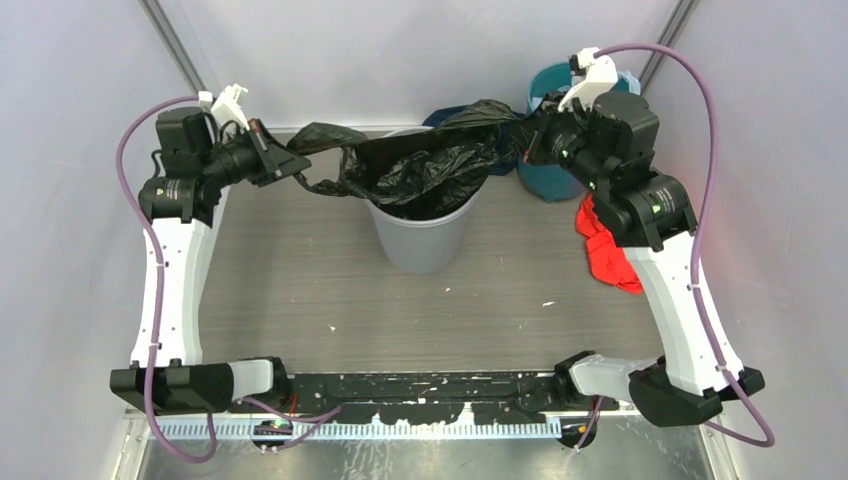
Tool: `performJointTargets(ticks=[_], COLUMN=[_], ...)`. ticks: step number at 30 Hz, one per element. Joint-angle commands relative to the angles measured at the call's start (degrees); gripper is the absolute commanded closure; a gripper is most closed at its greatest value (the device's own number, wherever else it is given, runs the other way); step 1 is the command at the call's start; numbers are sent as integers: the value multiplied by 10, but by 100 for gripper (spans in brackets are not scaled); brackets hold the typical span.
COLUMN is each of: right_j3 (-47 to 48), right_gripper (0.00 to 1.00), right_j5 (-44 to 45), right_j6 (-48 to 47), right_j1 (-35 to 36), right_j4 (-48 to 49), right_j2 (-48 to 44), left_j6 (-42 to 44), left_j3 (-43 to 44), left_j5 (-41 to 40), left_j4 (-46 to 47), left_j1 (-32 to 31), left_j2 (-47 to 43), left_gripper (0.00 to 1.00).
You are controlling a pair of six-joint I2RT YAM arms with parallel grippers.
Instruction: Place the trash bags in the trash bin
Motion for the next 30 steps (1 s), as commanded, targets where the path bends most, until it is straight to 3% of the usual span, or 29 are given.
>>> performJointTargets(ticks=[1, 18, 30], right_j3=[10, -108, -167], right_gripper=[92, 92, 92], right_j5=[-29, -120, -118], right_j6=[18, 91, 100], right_j1=[1, 7, 17], right_j4=[25, -17, -39], right_j2=[-20, -67, -105], left_j6=[-8, -30, -29], left_j3=[39, -53, -101], left_j5=[17, 67, 64], left_j4=[15, 19, 18], left_j1=[5, 4, 2], left_j2=[1, -85, -114], left_gripper=[100, 100, 100])
